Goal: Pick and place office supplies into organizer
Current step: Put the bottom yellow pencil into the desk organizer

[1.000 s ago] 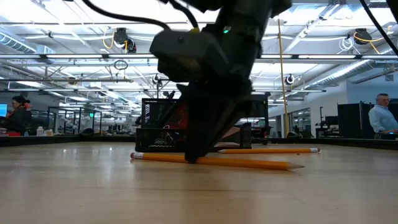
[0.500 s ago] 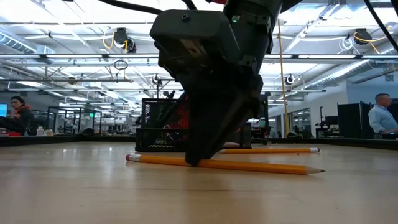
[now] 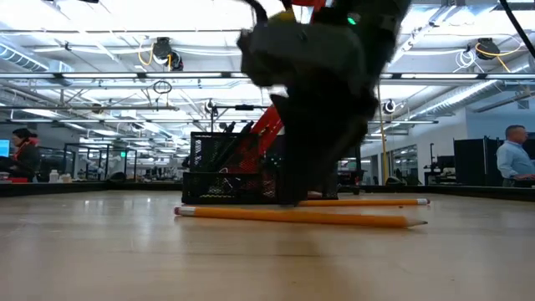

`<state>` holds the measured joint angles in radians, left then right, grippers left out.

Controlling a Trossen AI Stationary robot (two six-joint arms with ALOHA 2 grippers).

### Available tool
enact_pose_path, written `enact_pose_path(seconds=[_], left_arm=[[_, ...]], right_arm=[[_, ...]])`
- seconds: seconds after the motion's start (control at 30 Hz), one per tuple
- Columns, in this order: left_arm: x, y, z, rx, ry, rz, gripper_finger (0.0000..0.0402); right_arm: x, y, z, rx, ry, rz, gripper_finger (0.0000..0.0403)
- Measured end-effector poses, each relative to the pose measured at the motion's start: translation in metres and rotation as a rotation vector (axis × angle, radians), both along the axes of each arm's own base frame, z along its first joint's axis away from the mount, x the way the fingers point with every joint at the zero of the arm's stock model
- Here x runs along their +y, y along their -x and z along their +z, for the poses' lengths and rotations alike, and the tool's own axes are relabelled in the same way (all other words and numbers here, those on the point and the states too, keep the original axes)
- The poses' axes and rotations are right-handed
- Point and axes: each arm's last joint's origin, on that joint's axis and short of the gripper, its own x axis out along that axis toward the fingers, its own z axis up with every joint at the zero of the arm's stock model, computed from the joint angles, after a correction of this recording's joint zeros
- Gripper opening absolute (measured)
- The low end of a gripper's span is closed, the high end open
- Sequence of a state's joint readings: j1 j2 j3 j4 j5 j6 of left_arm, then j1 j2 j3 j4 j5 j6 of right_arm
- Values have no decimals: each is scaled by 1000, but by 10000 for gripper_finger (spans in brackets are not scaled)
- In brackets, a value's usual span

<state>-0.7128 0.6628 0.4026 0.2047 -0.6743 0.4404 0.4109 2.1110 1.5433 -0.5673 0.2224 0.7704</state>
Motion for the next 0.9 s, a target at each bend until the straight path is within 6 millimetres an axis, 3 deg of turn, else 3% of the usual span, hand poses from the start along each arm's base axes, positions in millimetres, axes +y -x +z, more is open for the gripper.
enact_pose_path(seconds=[0.33,0.63,0.9], left_arm=[[0,0,0,0,0,0,93],[0,0,0,0,-1,0,93],[0,0,-5,42,-30,2,93]], right_arm=[[-6,-21,25,-146,79,94,118],[-41,-34,13,-87,246,239,119],[-68,-36,10,-22,249,199,119]])
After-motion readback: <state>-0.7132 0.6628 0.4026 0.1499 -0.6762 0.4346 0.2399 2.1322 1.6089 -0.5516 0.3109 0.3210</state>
